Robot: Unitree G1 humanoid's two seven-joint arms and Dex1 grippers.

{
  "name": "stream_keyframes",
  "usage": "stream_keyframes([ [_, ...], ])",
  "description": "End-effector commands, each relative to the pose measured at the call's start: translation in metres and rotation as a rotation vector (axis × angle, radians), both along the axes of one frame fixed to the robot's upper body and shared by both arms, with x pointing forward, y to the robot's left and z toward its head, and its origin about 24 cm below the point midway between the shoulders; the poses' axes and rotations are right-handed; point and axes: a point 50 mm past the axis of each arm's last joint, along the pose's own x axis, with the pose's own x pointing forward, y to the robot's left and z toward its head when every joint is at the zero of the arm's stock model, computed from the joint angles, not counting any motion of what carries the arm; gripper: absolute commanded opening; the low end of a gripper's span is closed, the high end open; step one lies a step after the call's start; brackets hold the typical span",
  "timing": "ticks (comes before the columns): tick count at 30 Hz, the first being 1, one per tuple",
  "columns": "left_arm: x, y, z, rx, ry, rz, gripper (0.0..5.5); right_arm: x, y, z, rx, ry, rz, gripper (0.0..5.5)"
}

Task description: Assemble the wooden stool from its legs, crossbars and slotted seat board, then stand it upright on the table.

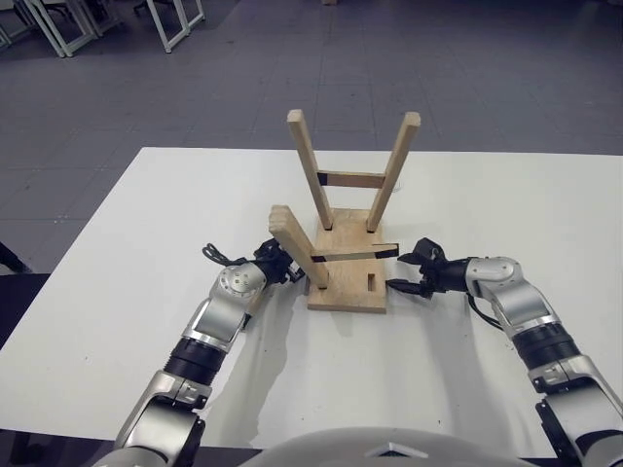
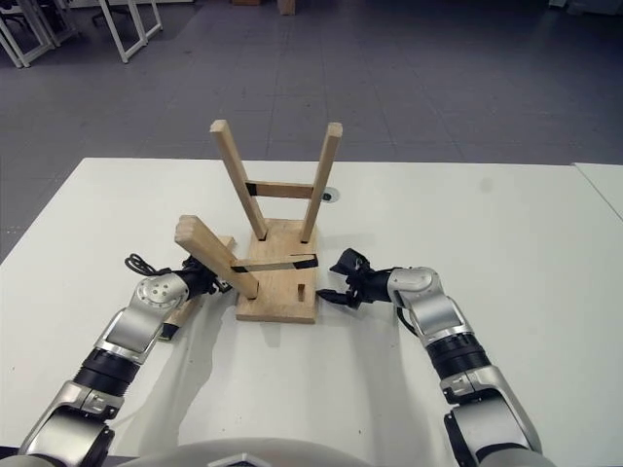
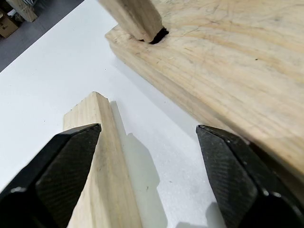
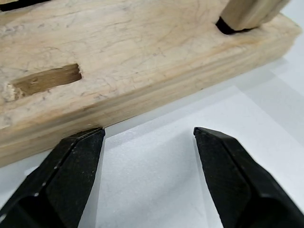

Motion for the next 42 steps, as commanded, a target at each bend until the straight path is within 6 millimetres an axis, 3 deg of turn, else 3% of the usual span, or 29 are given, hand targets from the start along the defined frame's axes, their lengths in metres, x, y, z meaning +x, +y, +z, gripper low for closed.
stream_keyframes([
  [1, -0.002, 0.001, 0.007, -0.019, -0.028, -0.007, 3.74, 0.001, -0.002, 0.006, 0.000, -0.014, -0.008, 3.48],
  [3, -0.009, 0.018, 0.014, 0.005, -0.061, 0.039, 3.74, 0.002, -0.011, 0.008, -0.015, -0.019, -0.039, 3.48],
  [6, -0.026, 0.050, 0.046, -0.025, -0.161, 0.182, 3.74, 0.001, -0.028, 0.018, -0.021, -0.038, -0.104, 3.48],
  [10, -0.056, 0.070, 0.068, -0.153, -0.214, 0.335, 3.74, -0.001, -0.038, 0.026, -0.008, -0.049, -0.156, 3.48],
  [13, -0.082, 0.068, 0.059, -0.315, -0.142, 0.418, 3.74, 0.001, -0.039, 0.030, 0.000, -0.066, -0.190, 3.48],
  [16, -0.104, 0.065, 0.044, -0.437, -0.102, 0.516, 3.24, 0.003, -0.033, 0.040, 0.048, -0.085, -0.211, 3.48],
  [23, -0.127, 0.059, 0.015, -0.358, 0.002, 0.504, 2.38, 0.002, -0.030, 0.043, 0.042, -0.077, -0.183, 3.48],
  [28, -0.130, 0.058, 0.001, -0.271, 0.046, 0.450, 2.38, 0.000, -0.027, 0.041, 0.042, -0.064, -0.173, 3.48],
  [35, -0.132, 0.064, -0.010, -0.249, 0.095, 0.445, 3.38, 0.000, -0.026, 0.040, 0.043, -0.052, -0.171, 3.48],
  [37, -0.130, 0.063, -0.010, -0.282, 0.109, 0.440, 3.38, 0.000, -0.026, 0.040, 0.043, -0.052, -0.172, 3.48],
  [42, -0.122, 0.063, -0.004, -0.317, 0.079, 0.451, 2.64, 0.001, -0.026, 0.040, 0.037, -0.053, -0.171, 3.48],
])
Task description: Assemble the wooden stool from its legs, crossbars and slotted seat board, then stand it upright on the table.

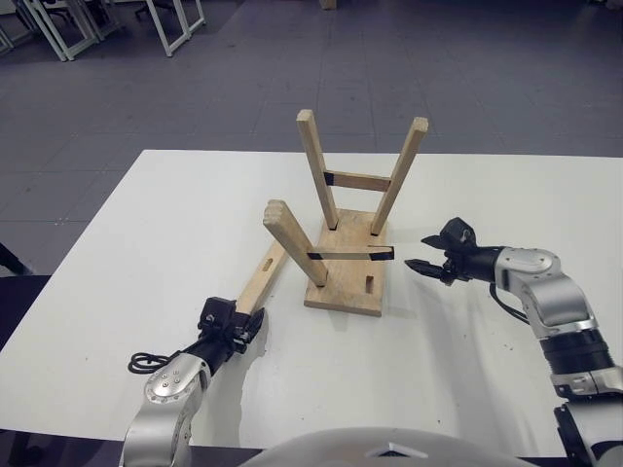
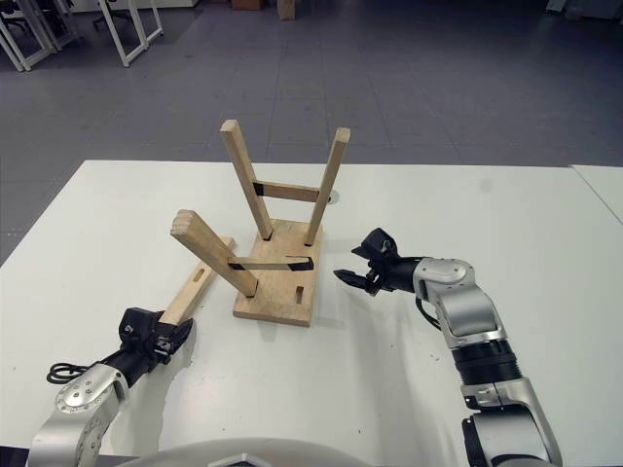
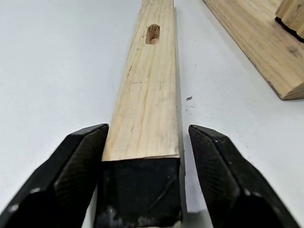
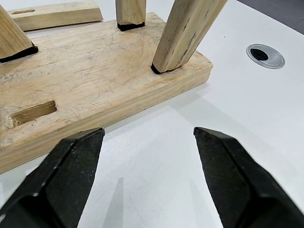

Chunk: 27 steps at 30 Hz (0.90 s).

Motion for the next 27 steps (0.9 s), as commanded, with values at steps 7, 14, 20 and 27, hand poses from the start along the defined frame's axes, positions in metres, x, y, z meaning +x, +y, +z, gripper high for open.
stream_keyframes([
  [7, 0.009, 0.000, 0.002, -0.022, 0.038, -0.001, 2.03, 0.006, 0.002, 0.009, 0.013, -0.020, -0.006, 3.48],
  [14, 0.032, 0.009, 0.029, 0.019, -0.079, 0.031, 2.02, 0.007, 0.005, 0.012, 0.025, -0.029, -0.007, 3.48],
  [20, 0.040, 0.013, 0.045, 0.006, -0.175, 0.055, 2.02, 0.008, 0.005, 0.013, 0.027, -0.040, -0.011, 3.48],
  [27, 0.080, 0.048, 0.156, 0.020, -0.693, 0.190, 2.02, 0.034, -0.018, 0.057, 0.079, -0.185, -0.168, 3.48],
])
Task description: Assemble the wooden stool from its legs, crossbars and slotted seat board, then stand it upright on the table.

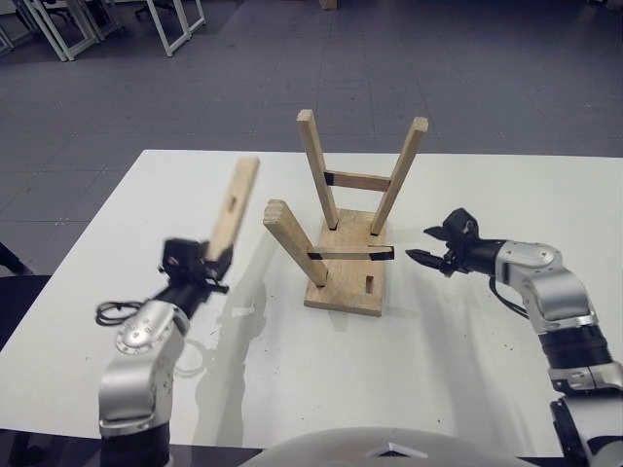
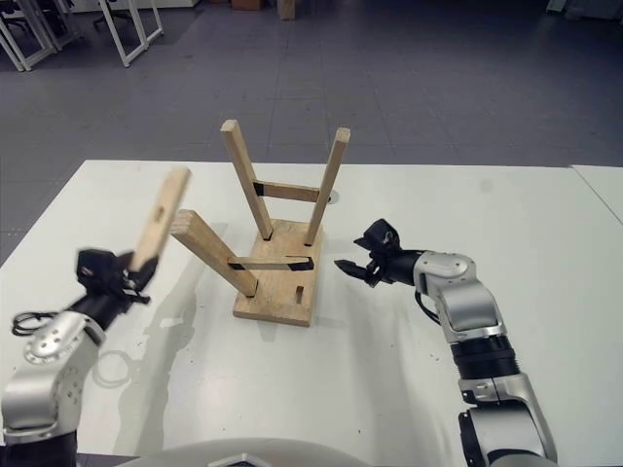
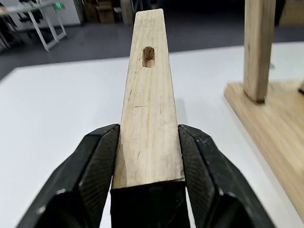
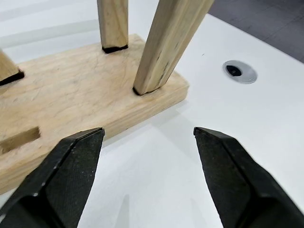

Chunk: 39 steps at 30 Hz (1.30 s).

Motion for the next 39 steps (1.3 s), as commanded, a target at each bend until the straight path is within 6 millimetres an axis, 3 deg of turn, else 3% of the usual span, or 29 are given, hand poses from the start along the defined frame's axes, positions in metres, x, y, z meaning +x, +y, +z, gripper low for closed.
stream_keyframes([
  [1, 0.015, 0.019, 0.078, -0.022, -0.348, 0.020, 2.02, 0.024, -0.024, 0.046, 0.061, -0.111, -0.124, 3.48],
  [4, 0.016, 0.011, 0.124, -0.132, -0.489, -0.151, 2.02, 0.032, -0.039, 0.082, 0.145, -0.153, -0.160, 3.48],
  [9, 0.012, -0.015, 0.191, -0.301, -0.597, -0.477, 2.02, 0.033, -0.035, 0.154, 0.396, -0.222, -0.097, 3.48],
  [13, 0.007, -0.040, 0.214, -0.433, -0.535, -0.742, 2.02, 0.019, -0.019, 0.201, 0.586, -0.221, 0.091, 3.48],
  [15, 0.006, -0.052, 0.212, -0.517, -0.468, -0.848, 2.02, 0.011, -0.009, 0.211, 0.677, -0.181, 0.203, 3.78],
  [18, 0.006, -0.066, 0.200, -0.583, -0.335, -0.964, 2.02, 0.003, 0.007, 0.205, 0.775, -0.074, 0.390, 4.31],
  [22, 0.007, -0.084, 0.184, -0.614, -0.208, -1.070, 2.02, 0.000, 0.020, 0.196, 0.830, 0.045, 0.505, 4.93],
  [31, 0.012, -0.100, 0.156, -0.645, -0.068, -1.175, 2.02, -0.006, 0.056, 0.189, 0.893, 0.206, 0.692, 4.97],
  [39, 0.011, -0.107, 0.150, -0.646, -0.028, -1.196, 2.02, -0.014, 0.064, 0.197, 0.949, 0.212, 0.764, 4.97],
])
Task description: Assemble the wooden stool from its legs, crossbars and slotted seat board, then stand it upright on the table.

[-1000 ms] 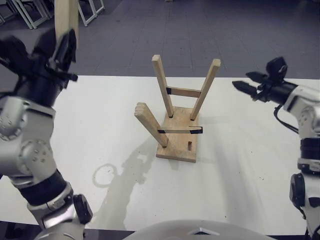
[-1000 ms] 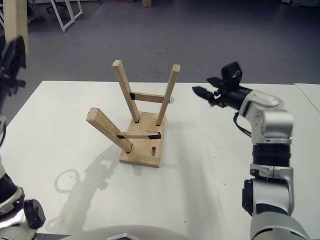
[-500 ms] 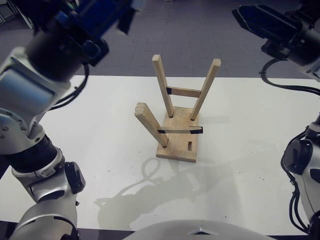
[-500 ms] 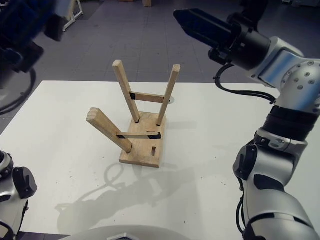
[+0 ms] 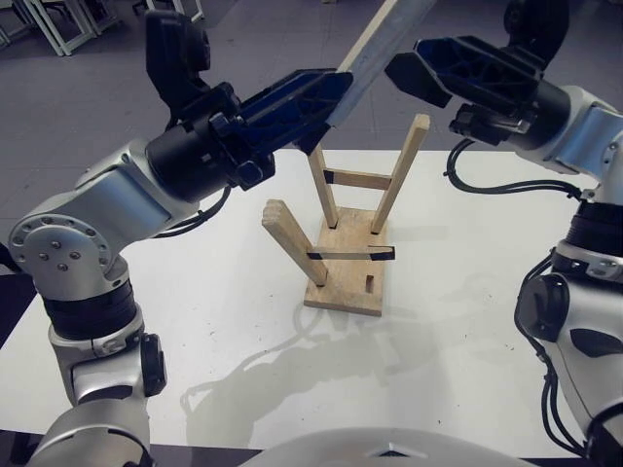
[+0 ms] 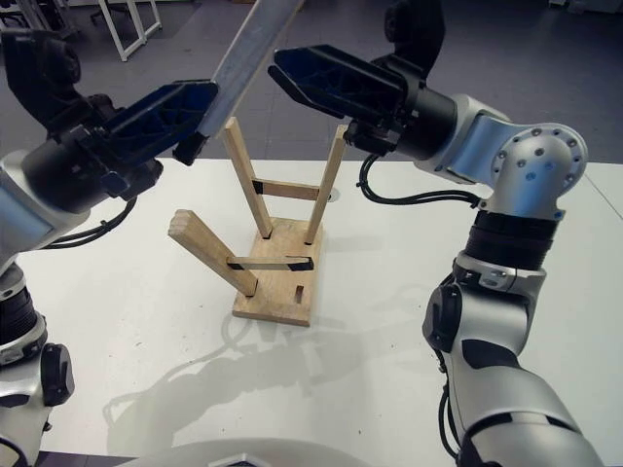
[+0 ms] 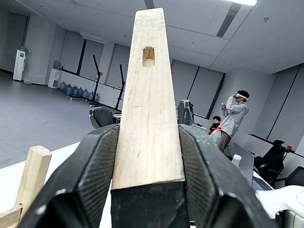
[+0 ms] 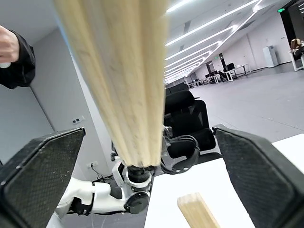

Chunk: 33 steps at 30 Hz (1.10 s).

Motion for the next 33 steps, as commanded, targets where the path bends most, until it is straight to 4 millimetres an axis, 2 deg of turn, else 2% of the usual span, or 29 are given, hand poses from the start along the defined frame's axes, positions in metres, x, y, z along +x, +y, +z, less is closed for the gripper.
stream_keyframes([
  [1, -0.002, -0.004, -0.003, 0.014, 0.009, -0.014, 2.02, -0.004, 0.005, 0.009, 0.017, -0.013, 0.023, 4.97],
  [2, -0.003, -0.005, -0.003, 0.014, 0.010, -0.017, 2.02, -0.004, 0.007, 0.009, 0.016, -0.008, 0.022, 4.97],
  [5, -0.003, -0.008, -0.003, 0.014, 0.011, -0.019, 2.02, -0.002, 0.012, 0.009, 0.000, 0.007, 0.010, 4.51],
  [12, -0.003, -0.009, -0.005, 0.023, 0.023, -0.022, 2.02, -0.003, 0.019, 0.011, -0.010, -0.002, 0.013, 3.23],
  [18, -0.002, -0.003, -0.011, 0.030, 0.047, -0.008, 2.02, -0.002, 0.016, 0.014, 0.020, 0.004, 0.008, 2.04],
  [26, -0.002, 0.000, -0.012, 0.041, 0.036, 0.010, 2.02, -0.002, 0.016, 0.017, 0.033, 0.009, -0.007, 2.02],
  [30, -0.003, -0.001, -0.010, 0.078, -0.041, 0.020, 2.81, -0.002, 0.014, 0.017, 0.033, 0.007, -0.017, 2.02],
  [33, 0.006, 0.019, -0.006, 0.127, -0.087, 0.135, 3.16, -0.002, 0.013, 0.016, 0.020, 0.004, -0.035, 2.02],
])
